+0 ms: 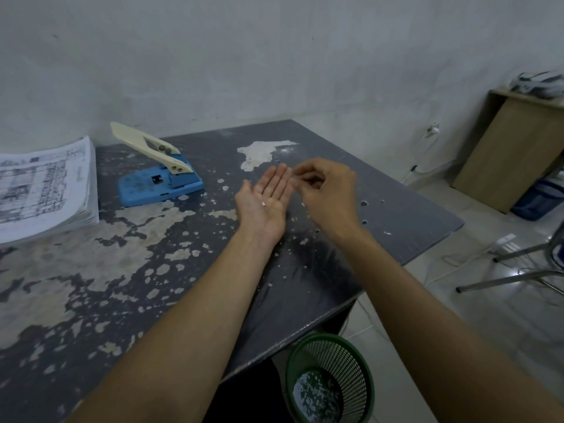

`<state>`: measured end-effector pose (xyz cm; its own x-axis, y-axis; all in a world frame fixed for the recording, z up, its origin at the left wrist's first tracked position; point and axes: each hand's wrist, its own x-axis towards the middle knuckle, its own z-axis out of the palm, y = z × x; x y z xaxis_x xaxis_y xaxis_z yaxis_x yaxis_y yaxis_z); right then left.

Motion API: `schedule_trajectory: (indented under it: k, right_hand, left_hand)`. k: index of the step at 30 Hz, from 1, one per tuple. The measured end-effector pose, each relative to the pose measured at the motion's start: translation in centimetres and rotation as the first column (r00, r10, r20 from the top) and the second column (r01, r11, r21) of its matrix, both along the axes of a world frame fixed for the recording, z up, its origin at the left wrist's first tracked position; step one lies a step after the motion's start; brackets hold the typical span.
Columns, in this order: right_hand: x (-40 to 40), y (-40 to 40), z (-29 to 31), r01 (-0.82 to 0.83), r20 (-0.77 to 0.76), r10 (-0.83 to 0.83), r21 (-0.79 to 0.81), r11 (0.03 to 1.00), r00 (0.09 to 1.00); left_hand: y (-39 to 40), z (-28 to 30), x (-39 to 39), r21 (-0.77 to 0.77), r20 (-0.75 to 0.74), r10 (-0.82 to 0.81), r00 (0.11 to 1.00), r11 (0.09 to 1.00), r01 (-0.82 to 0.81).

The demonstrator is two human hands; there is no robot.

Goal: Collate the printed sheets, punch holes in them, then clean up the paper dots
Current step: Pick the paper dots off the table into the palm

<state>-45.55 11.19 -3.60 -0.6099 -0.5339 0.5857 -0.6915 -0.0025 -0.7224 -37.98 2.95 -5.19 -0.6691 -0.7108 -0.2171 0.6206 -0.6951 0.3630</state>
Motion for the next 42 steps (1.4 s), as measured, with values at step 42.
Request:
schedule_trajectory:
  k: [42]
  right_hand:
    - [-4.4,2.5,0.4,0.13,-0.11,-0.09,0.45,0.884,0.99]
  left_hand:
    - [0.4,0.2,-0.3,0.011,0.081,0.009,0.997,1.0,-0.01]
